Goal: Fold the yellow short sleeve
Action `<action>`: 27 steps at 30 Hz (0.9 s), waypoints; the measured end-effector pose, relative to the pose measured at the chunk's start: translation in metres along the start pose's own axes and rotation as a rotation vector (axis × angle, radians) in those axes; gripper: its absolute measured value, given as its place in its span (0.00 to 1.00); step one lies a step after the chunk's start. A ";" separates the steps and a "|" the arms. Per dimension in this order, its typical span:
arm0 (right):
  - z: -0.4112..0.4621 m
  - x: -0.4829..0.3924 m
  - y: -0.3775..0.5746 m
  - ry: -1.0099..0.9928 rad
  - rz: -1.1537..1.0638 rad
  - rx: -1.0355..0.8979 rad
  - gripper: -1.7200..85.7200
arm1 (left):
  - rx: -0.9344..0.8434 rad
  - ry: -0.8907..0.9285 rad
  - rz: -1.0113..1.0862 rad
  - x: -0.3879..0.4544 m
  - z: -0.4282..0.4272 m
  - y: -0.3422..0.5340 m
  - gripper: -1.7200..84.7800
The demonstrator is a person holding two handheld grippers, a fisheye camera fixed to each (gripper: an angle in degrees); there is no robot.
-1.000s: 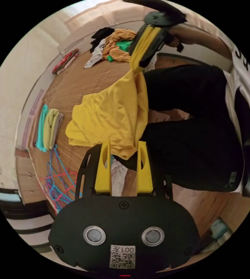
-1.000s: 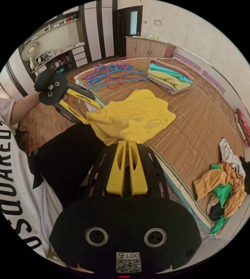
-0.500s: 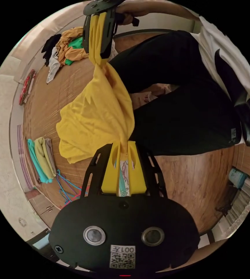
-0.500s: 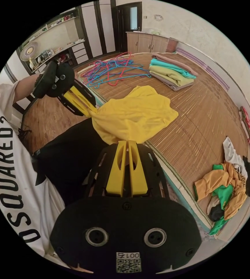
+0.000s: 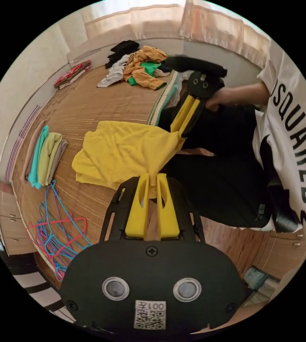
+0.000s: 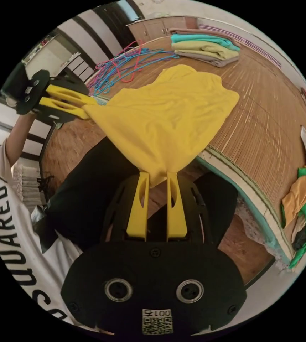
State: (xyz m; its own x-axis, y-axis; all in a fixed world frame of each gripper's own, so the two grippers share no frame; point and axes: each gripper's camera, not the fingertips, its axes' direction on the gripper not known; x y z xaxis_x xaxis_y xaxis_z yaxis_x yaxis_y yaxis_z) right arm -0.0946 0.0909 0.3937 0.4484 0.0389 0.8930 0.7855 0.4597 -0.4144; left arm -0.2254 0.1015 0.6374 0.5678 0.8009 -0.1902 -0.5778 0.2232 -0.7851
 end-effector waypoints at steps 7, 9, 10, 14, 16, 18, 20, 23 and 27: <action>-0.007 -0.021 0.008 0.084 0.171 0.009 0.11 | 0.247 0.082 -0.273 -0.029 -0.024 0.042 0.05; -0.016 -0.026 0.015 0.105 0.225 0.073 0.12 | 0.333 0.120 -0.335 -0.034 -0.029 0.050 0.05; -0.023 -0.028 0.020 0.129 0.267 0.124 0.12 | 0.394 0.149 -0.350 -0.035 -0.033 0.055 0.05; -0.051 -0.033 0.033 0.082 0.268 0.246 0.07 | 0.428 0.100 -0.344 -0.035 -0.050 0.062 0.05; -0.074 -0.040 0.046 0.157 0.245 0.305 0.05 | 0.387 0.059 -0.333 -0.035 -0.059 0.066 0.05; -0.108 -0.050 0.064 0.214 0.187 0.402 0.05 | 0.384 0.054 -0.313 -0.033 -0.072 0.074 0.05; -0.163 -0.064 0.092 0.246 0.117 0.533 0.04 | 0.441 0.066 -0.238 -0.027 -0.094 0.082 0.05; -0.216 -0.071 0.098 0.255 0.036 0.573 0.03 | 0.543 0.078 -0.204 -0.039 -0.121 0.075 0.05; -0.262 -0.059 0.049 0.427 -0.098 0.606 0.03 | 0.503 -0.133 -0.176 -0.098 -0.144 0.032 0.05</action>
State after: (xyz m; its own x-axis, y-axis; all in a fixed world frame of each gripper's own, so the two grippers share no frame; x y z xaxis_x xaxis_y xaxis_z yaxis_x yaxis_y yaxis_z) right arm 0.0291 -0.1208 0.2744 0.6121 -0.3182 0.7239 0.5126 0.8567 -0.0569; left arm -0.2153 -0.0496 0.5458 0.6212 0.7834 0.0205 -0.7081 0.5723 -0.4135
